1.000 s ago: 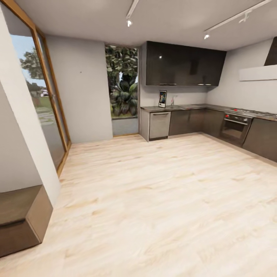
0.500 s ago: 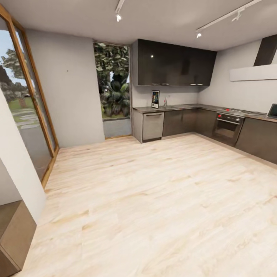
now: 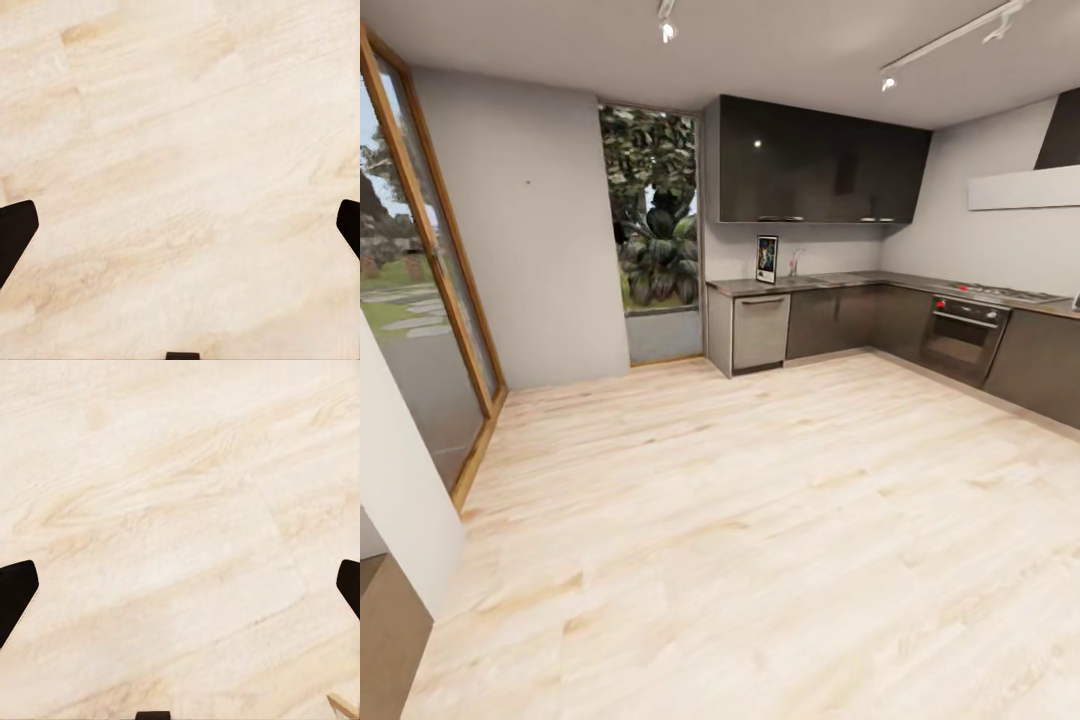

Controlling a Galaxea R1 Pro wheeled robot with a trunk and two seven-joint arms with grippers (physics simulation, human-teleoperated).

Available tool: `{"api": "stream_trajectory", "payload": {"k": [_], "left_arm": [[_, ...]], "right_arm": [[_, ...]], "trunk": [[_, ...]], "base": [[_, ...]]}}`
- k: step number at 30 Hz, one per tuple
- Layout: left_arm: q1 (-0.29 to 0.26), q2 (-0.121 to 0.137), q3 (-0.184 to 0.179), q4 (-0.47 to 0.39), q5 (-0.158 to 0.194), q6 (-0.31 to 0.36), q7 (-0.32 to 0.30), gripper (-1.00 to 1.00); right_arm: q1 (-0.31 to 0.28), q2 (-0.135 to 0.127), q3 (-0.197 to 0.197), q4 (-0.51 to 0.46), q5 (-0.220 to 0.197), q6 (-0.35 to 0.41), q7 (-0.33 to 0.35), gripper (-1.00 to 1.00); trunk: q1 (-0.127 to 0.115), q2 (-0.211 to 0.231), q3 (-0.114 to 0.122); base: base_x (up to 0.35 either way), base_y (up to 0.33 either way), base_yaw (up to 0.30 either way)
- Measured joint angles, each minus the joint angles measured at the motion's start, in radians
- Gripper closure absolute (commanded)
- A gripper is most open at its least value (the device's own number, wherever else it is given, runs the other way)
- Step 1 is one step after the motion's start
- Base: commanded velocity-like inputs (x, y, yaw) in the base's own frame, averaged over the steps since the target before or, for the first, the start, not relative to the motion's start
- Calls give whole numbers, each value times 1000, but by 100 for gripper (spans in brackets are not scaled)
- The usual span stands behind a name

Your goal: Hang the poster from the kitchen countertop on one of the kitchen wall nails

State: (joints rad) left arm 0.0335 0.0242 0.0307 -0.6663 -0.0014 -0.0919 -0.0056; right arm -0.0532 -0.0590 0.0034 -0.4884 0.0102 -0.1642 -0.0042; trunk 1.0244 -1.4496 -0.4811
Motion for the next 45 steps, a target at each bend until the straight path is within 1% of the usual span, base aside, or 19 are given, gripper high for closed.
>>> {"api": "stream_trajectory", "payload": {"k": [5, 11, 25, 45], "left_arm": [[0, 0, 0, 0, 0, 0, 0, -100], [0, 0, 0, 0, 0, 0, 0, -100], [0, -1, -1, 0, 0, 2, 1, -100], [0, -1, -1, 0, 0, 6, 1, -100]], "right_arm": [[0, 0, 0, 0, 0, 0, 0, -100], [0, -1, -1, 0, 0, 0, 0, -100], [0, -1, -1, 0, 0, 0, 0, -100], [0, -1, -1, 1, 0, 0, 0, -100]], "trunk": [[0, 0, 0], [0, 0, 0], [0, 0, 0], [0, 0, 0]], "base": [[339, 2, -37], [315, 0, -206], [81, 0, -243], [317, 0, -16]]}}
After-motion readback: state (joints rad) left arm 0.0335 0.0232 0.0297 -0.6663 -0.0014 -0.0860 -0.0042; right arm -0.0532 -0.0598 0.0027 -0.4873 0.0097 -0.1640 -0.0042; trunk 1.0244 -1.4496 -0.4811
